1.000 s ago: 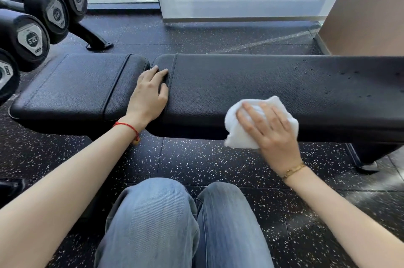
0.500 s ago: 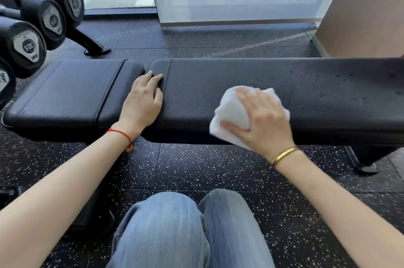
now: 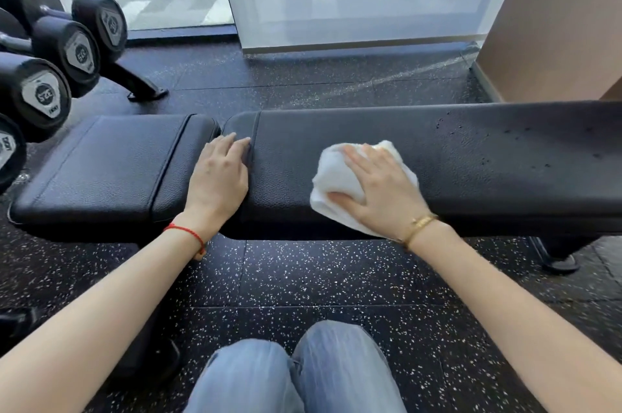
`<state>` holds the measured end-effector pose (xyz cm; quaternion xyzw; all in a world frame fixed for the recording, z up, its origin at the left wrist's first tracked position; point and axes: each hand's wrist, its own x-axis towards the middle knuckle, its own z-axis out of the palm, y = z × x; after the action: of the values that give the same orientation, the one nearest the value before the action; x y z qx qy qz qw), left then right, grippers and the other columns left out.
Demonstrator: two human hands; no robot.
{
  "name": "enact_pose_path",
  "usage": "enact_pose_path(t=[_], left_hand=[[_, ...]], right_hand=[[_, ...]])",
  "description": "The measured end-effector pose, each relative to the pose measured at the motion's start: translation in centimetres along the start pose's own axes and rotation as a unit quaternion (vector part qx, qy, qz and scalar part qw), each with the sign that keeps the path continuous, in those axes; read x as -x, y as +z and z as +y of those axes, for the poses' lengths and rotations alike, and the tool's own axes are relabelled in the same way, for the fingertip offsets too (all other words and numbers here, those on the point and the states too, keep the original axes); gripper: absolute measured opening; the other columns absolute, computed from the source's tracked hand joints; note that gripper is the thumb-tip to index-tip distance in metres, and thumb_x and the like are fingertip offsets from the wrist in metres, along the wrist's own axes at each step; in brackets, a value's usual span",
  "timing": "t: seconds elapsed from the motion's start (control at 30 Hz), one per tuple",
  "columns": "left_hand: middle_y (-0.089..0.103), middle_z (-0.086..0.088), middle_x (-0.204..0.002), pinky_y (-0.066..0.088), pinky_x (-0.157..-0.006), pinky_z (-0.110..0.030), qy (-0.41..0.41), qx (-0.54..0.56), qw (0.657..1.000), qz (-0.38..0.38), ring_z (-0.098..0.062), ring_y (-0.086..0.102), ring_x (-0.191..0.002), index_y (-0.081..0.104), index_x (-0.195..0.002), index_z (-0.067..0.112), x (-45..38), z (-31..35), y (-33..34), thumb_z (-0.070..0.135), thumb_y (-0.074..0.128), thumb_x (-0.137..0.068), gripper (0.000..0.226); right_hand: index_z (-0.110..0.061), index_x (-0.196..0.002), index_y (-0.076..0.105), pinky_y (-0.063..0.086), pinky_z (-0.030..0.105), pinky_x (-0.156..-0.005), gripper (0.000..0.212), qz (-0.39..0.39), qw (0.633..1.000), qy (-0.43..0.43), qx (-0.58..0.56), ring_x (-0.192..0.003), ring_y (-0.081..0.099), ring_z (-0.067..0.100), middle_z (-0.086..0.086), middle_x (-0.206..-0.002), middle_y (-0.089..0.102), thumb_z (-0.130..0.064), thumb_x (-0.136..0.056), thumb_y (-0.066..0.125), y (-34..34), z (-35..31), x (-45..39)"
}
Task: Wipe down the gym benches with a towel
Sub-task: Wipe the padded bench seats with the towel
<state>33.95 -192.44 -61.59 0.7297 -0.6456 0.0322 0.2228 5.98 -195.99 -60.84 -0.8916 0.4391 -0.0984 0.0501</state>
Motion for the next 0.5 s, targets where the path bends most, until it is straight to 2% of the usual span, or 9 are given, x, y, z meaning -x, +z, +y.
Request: enact_pose_path(t=[0.03,0.1,0.17,0.23,0.3,0.37,0.43,0.5], left_hand=[[0.053,-0.023,-0.138,0.033,-0.116,-0.048,0.010,0.006,1.000,0.006,-0.038,0.046,-0.131,0.056,-0.133,0.001,0.0,0.6,-0.3,0.011,0.042,-0.089,0.047],[0.053,-0.022,-0.138,0.033,-0.116,-0.046,0.039,0.012,0.999,0.010,-0.036,0.046,-0.131,0.056,-0.134,0.002,-0.3,2.0,-0.3,0.013,0.043,-0.088,0.049],[0.051,-0.019,-0.142,0.031,-0.117,-0.047,0.058,0.018,0.998,0.002,-0.035,0.044,-0.135,0.053,-0.137,0.005,-0.9,3.7,0.4,0.014,0.047,-0.091,0.047],[0.049,-0.017,-0.145,0.029,-0.118,-0.047,0.066,0.033,0.997,-0.005,-0.033,0.041,-0.137,0.051,-0.140,0.006,-1.4,5.3,1.3,0.014,0.049,-0.094,0.047],[0.048,-0.016,-0.146,0.026,-0.119,-0.047,0.079,0.045,0.996,-0.010,-0.032,0.039,-0.139,0.050,-0.141,0.007,-2.0,6.7,2.4,0.015,0.048,-0.095,0.047],[0.047,-0.016,-0.147,0.025,-0.119,-0.049,0.081,0.056,0.995,-0.018,-0.033,0.038,-0.140,0.050,-0.141,0.007,-2.3,8.0,3.5,0.016,0.047,-0.096,0.046],[0.046,-0.017,-0.148,0.025,-0.118,-0.050,0.086,0.069,0.993,-0.030,-0.034,0.037,-0.140,0.049,-0.141,0.006,-2.2,9.3,4.2,0.017,0.046,-0.096,0.047],[0.044,-0.016,-0.150,0.024,-0.119,-0.050,0.106,0.067,0.991,-0.049,-0.032,0.035,-0.142,0.048,-0.143,0.007,-1.9,10.6,4.3,0.018,0.046,-0.097,0.047]], right_hand=[[-0.013,-0.148,0.044,0.017,0.045,-0.122,0.089,0.021,1.000,0.017,-0.002,-0.142,0.036,0.030,0.005,-0.153,0.044,-0.075,-0.087,0.024,-0.3,1.1,1.1],[-0.013,-0.148,0.042,0.015,0.039,-0.121,0.086,0.045,0.995,0.086,0.000,-0.140,0.037,0.027,0.006,-0.150,0.046,-0.074,-0.088,0.029,-1.2,3.2,1.7],[-0.016,-0.154,0.030,0.007,0.035,-0.121,0.082,0.009,0.985,0.170,0.013,-0.146,0.026,0.023,0.004,-0.157,0.035,-0.072,-0.093,0.031,-2.1,4.8,0.1],[-0.018,-0.158,0.017,0.001,0.036,-0.123,0.083,-0.025,0.976,0.214,0.030,-0.151,0.011,0.020,0.001,-0.165,0.019,-0.070,-0.095,0.030,-2.4,5.4,-2.5],[-0.019,-0.159,0.012,-0.001,0.037,-0.123,0.085,-0.044,0.974,0.218,0.038,-0.152,0.006,0.020,-0.001,-0.166,0.013,-0.072,-0.095,0.029,-2.0,4.6,-4.3],[-0.018,-0.158,0.014,0.001,0.036,-0.123,0.087,-0.043,0.979,0.197,0.031,-0.151,0.010,0.021,0.002,-0.164,0.019,-0.074,-0.093,0.028,-1.5,3.7,-4.0],[-0.018,-0.156,0.022,0.007,0.038,-0.123,0.095,-0.022,0.987,0.158,0.030,-0.148,0.019,0.021,0.003,-0.159,0.029,-0.082,-0.085,0.018,-1.1,3.2,-1.7],[-0.019,-0.156,0.026,0.013,0.042,-0.123,0.098,-0.008,0.990,0.139,0.029,-0.148,0.022,0.020,-0.001,-0.159,0.031,-0.085,-0.084,0.012,-1.0,3.7,1.4]])
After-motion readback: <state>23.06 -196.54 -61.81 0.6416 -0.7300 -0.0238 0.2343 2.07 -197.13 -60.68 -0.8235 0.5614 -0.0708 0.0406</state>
